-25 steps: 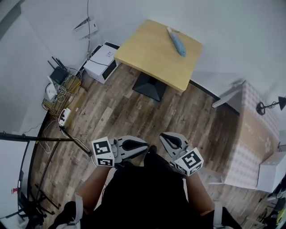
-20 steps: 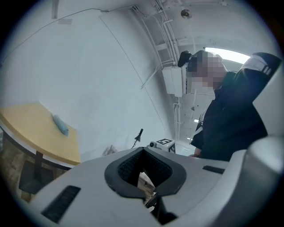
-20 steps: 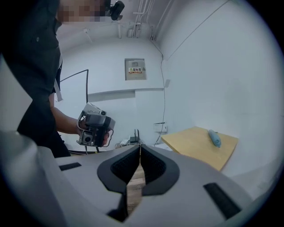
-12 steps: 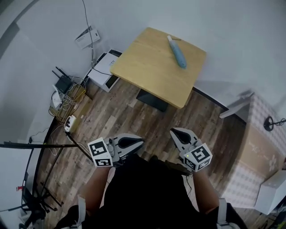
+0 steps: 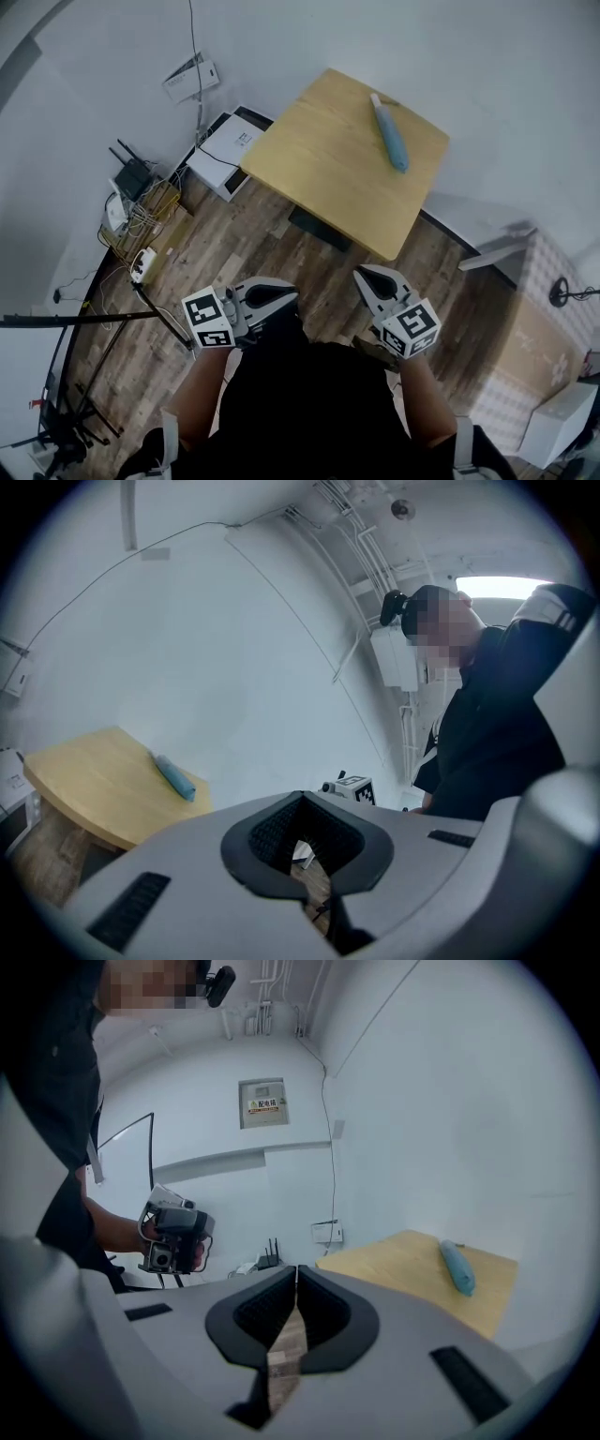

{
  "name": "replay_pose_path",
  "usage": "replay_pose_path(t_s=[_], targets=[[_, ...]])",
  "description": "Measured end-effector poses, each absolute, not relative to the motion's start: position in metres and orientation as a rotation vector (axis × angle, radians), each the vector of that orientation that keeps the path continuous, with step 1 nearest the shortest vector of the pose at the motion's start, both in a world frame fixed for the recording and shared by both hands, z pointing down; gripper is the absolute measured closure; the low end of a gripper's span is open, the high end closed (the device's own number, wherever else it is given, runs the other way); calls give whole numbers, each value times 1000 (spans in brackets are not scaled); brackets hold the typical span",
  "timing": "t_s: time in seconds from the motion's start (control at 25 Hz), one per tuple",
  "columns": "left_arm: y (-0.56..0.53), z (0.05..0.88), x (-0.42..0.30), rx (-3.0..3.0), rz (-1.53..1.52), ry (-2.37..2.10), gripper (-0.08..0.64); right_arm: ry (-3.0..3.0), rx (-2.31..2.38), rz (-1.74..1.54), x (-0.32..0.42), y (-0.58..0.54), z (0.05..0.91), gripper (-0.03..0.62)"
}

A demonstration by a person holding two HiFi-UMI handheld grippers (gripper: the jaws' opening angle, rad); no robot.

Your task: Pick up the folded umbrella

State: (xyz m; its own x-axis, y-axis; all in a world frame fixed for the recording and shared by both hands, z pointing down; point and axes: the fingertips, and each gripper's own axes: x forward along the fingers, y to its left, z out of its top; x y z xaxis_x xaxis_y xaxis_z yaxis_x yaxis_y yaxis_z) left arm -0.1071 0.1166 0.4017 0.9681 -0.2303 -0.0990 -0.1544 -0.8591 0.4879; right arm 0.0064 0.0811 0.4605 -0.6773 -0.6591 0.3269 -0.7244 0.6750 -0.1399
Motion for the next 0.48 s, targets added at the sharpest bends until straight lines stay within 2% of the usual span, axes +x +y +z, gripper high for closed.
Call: replay_pose_path(t_s=[0.48], targets=[[-1, 421, -116, 2580, -252, -27, 549, -2533, 1332, 390, 1, -5, 456, 572]])
